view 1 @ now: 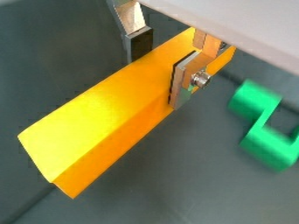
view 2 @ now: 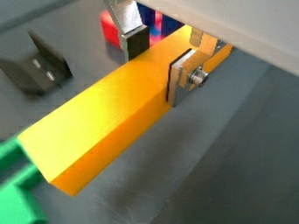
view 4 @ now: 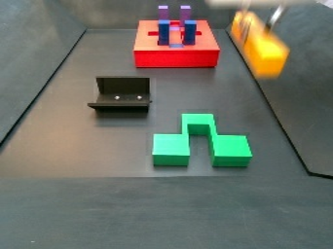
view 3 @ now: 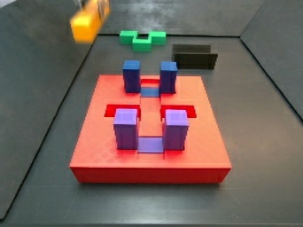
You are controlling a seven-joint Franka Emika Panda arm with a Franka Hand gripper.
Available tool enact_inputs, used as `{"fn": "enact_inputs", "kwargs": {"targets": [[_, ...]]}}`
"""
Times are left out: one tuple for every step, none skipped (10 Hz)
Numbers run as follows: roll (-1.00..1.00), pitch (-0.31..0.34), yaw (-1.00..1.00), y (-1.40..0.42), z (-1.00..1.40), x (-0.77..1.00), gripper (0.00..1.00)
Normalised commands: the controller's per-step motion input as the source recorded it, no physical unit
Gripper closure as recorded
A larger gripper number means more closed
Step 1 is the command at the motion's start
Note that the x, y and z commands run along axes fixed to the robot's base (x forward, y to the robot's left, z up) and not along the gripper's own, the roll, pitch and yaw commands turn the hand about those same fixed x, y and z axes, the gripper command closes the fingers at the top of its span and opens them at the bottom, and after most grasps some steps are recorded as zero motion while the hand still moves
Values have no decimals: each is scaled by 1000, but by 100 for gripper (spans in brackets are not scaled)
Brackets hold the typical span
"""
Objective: Pick up the yellow object. Move up. Move to above the board. Insert the yellow object.
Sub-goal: Move to above the board.
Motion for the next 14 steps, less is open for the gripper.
{"fn": "enact_inputs", "kwargs": {"targets": [[-57, 11, -4, -3, 1400, 1, 100], [-73, 69, -7, -8, 1400, 16, 100], [-73, 72, -6, -7, 1400, 12, 100], [-64, 57, -8, -1, 750, 1, 100], [-53, 40, -8, 5, 352, 21, 100], [1, 166, -11, -1400, 263, 895, 100], [77, 215, 2, -1400, 237, 898, 100], [88, 262, 25, -1400, 222, 950, 100], [-18, 251, -3, -1400, 251, 986, 100], [-4, 225, 6, -1400, 265, 977, 100], [43, 149, 3, -1400, 260, 987, 100], [41, 130, 10, -1400, 267, 1019, 100], [86, 158, 9, -582, 114, 481, 100], [77, 151, 9, -250, 62, 249, 100]]}}
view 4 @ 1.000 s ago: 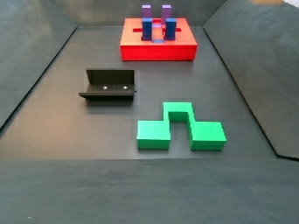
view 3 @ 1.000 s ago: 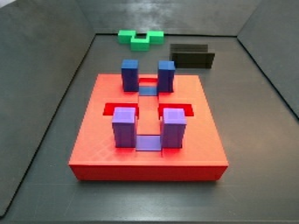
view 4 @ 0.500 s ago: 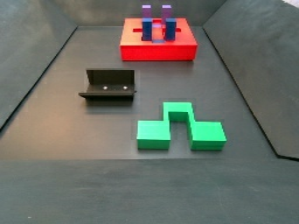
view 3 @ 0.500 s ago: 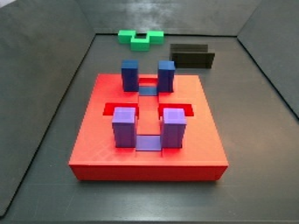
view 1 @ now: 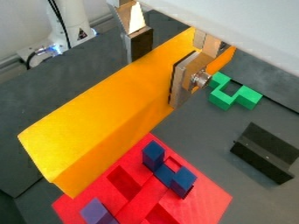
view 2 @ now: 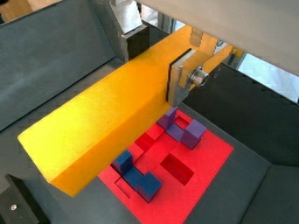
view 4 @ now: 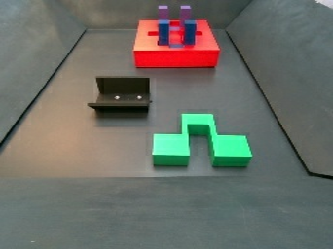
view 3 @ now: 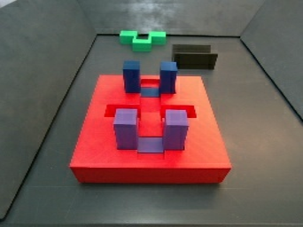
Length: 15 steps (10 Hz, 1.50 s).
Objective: Pick up the yellow object. Move up. Move to above the board. Insert the yellow object.
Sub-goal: Insert the yellow object.
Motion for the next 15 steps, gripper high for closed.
{"fn": "enact_inputs", "kwargs": {"targets": [[-4, 0, 0, 0, 0, 0, 100], [-9, 0, 0, 0, -74, 0, 100], [-91, -106, -103, -97, -320, 274, 100], [-160, -163, -166, -80, -366, 403, 100], [-187, -179, -183, -69, -369, 477, 100], [-177, -173, -191, -94, -369, 546, 100], [-151, -170, -169, -91, -411, 537, 100], [-61, -109, -23, -37, -469, 477, 100], [0, -57, 0, -66, -506, 409, 100], [59, -44, 34, -183, -577, 303, 100], [161, -33, 3, -240, -683, 157, 100], [193, -11, 0, -243, -726, 29, 100], [139, 0, 0, -174, -646, 0, 100], [209, 13, -54, -80, -637, -23, 100], [220, 44, -163, 0, -554, -149, 100]]}}
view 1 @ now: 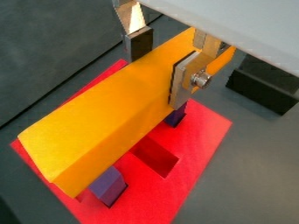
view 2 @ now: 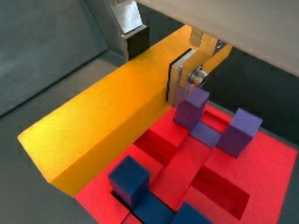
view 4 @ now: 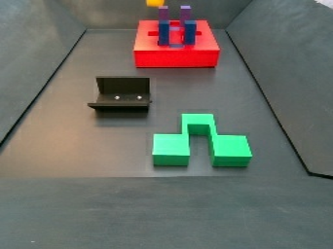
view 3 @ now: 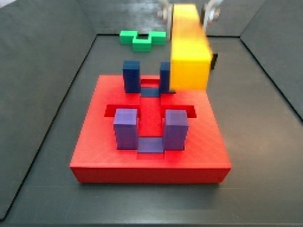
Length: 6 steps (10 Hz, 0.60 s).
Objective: Pick up the yellow object. Move up. Move to above the board. Insert the yellow object.
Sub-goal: Insert the yellow object.
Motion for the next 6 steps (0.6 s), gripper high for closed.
{"fn": "enact_inputs", "kwargs": {"targets": [[129, 67, -289, 0, -440, -306, 100], [90, 56, -297, 0, -426, -329, 100], [31, 51, -343, 0, -369, -403, 100], [39, 0, -197, -129, -111, -317, 100], [43, -59, 0, -260, -31, -126, 100], [39, -51, 149, -226, -6, 0, 100]]}}
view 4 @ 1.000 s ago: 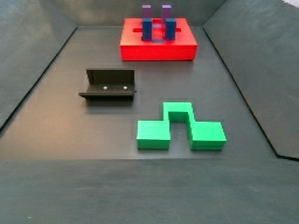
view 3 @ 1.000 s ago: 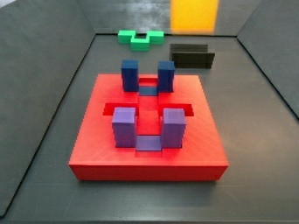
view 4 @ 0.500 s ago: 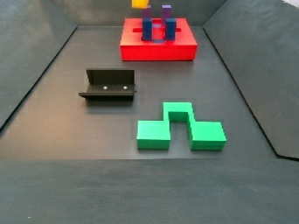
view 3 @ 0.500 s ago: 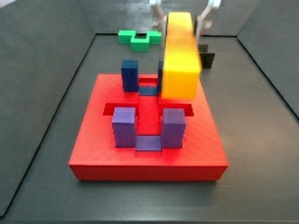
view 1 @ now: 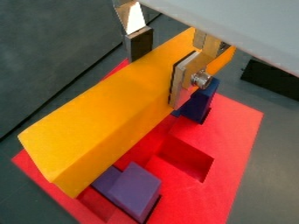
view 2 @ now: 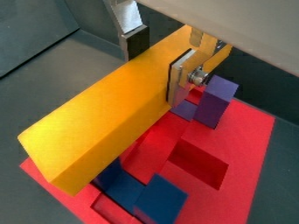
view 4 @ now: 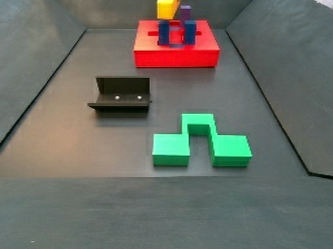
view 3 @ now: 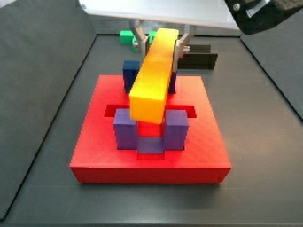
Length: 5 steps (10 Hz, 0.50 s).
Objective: Pick up the yellow object. Move up. Move to above the board. Insert the yellow object.
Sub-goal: Insert the yellow object.
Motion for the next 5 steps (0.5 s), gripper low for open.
{"fn": "enact_inputs", "kwargs": {"targets": [[14, -11, 294, -180, 0, 46, 100], [3, 0, 323, -106, 0, 111, 100], [0, 0, 380, -51, -20, 146, 100], [0, 0, 389, -11, -49, 123, 100], [11, 0, 326, -6, -117, 43, 100]]}}
